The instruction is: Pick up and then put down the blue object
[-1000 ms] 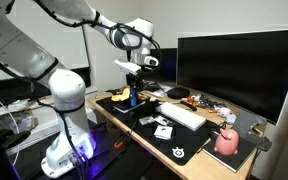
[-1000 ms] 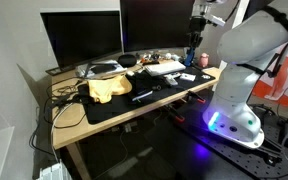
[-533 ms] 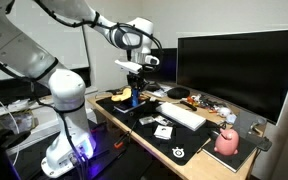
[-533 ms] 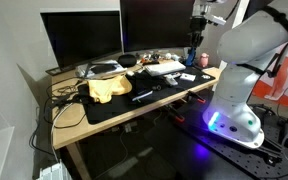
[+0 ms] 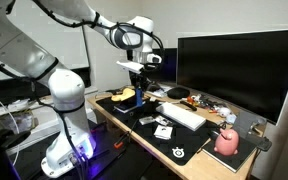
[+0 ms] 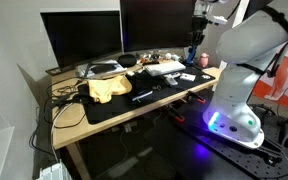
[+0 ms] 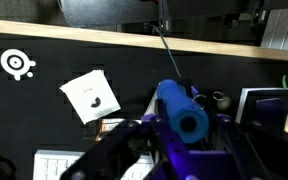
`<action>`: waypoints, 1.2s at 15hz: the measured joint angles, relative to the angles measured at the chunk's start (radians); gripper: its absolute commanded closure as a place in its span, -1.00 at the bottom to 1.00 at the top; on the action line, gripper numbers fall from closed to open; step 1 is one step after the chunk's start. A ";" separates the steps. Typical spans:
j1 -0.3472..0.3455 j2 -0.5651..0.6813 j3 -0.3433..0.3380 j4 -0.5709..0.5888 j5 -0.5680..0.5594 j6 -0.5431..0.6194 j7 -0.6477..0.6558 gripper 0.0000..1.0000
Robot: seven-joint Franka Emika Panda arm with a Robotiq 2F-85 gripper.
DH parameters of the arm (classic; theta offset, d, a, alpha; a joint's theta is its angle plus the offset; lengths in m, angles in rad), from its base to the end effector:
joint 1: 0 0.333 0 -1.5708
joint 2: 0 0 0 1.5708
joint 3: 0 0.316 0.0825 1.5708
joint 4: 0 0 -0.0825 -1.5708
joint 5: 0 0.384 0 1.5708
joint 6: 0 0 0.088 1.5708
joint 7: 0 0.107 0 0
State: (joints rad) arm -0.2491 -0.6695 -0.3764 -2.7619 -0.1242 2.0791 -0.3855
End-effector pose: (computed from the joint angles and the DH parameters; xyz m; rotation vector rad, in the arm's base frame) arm 0.2725 -0.1901 0.3898 -3.0099 0.1444 -0.0289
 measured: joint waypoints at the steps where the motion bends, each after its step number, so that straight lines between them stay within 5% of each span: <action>1: -0.005 0.001 0.000 0.000 -0.003 0.008 0.000 0.82; 18: -0.097 0.099 -0.001 0.020 -0.043 0.135 0.060 0.82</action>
State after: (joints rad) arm -0.3459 -0.5706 -0.3773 -2.7417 -0.1671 2.2137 -0.3256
